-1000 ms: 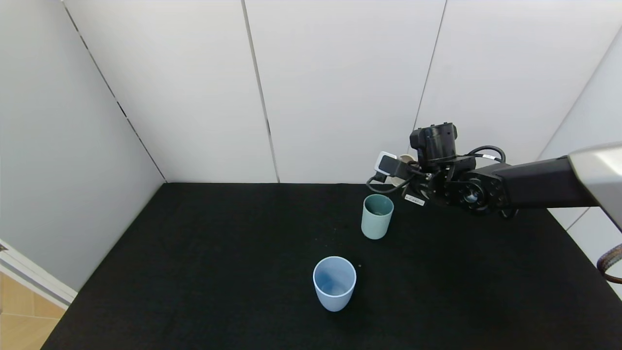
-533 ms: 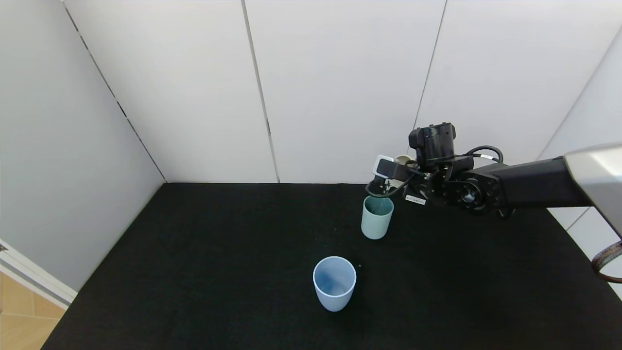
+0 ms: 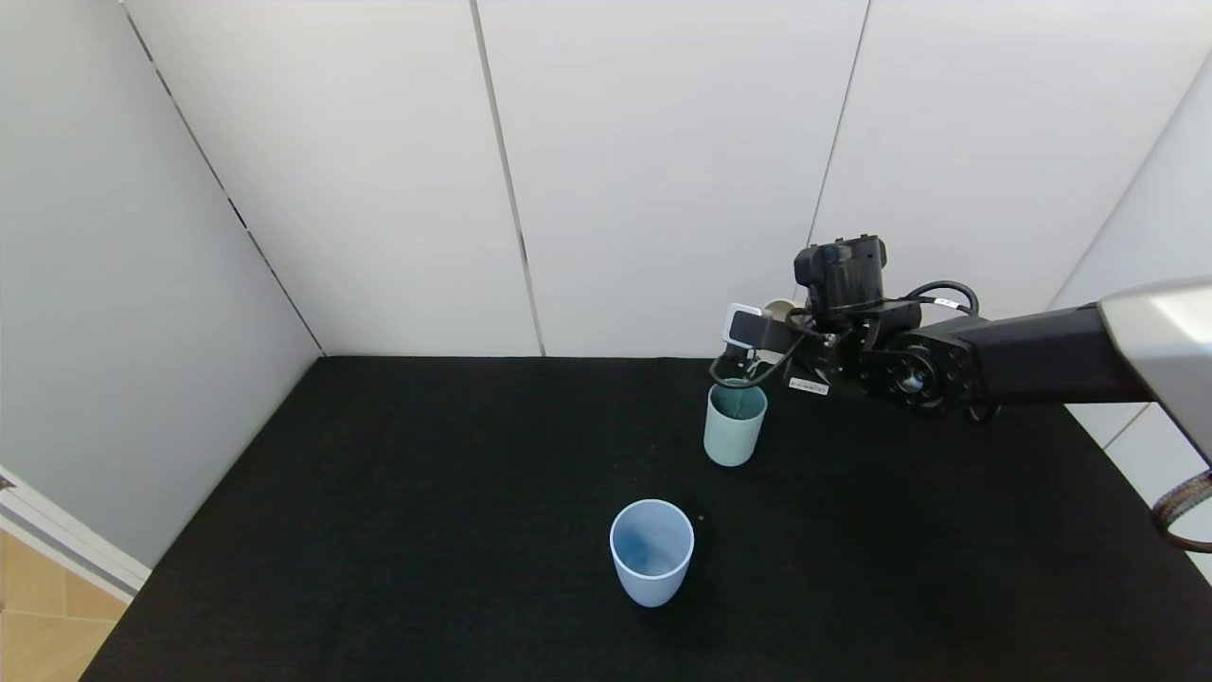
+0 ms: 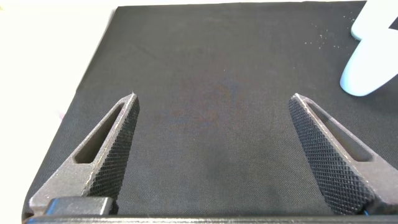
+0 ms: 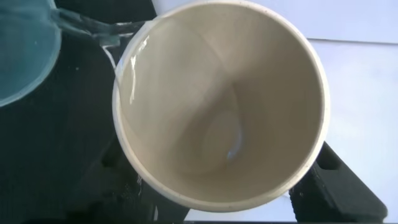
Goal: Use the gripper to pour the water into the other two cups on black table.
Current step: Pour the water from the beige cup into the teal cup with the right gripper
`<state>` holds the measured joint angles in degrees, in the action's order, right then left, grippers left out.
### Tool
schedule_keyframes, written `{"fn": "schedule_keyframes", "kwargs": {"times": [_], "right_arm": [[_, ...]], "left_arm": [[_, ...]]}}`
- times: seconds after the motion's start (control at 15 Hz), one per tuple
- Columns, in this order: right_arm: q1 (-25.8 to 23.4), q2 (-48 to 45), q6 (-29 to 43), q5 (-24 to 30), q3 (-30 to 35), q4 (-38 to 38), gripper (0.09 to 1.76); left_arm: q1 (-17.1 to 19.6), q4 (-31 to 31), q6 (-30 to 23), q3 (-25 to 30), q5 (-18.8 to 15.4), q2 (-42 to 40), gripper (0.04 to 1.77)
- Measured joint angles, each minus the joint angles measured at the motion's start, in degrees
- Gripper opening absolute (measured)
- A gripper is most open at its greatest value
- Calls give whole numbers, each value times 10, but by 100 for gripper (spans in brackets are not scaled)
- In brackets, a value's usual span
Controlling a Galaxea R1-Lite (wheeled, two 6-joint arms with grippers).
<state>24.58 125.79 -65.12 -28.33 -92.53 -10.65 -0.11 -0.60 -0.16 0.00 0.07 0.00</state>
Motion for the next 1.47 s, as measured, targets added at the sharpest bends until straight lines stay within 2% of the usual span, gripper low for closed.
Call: {"fn": "schedule_keyframes", "kwargs": {"times": [0.8, 1.07, 1.47], "right_arm": [[11, -4, 13, 7, 1, -3, 128], [10, -9, 103, 10, 12, -4, 128], [30, -35, 294, 14, 23, -5, 128]], "left_arm": [[0, 0, 0, 0, 0, 0, 172], [0, 0, 0, 0, 0, 0, 172], [0, 0, 0, 0, 0, 0, 172]]}}
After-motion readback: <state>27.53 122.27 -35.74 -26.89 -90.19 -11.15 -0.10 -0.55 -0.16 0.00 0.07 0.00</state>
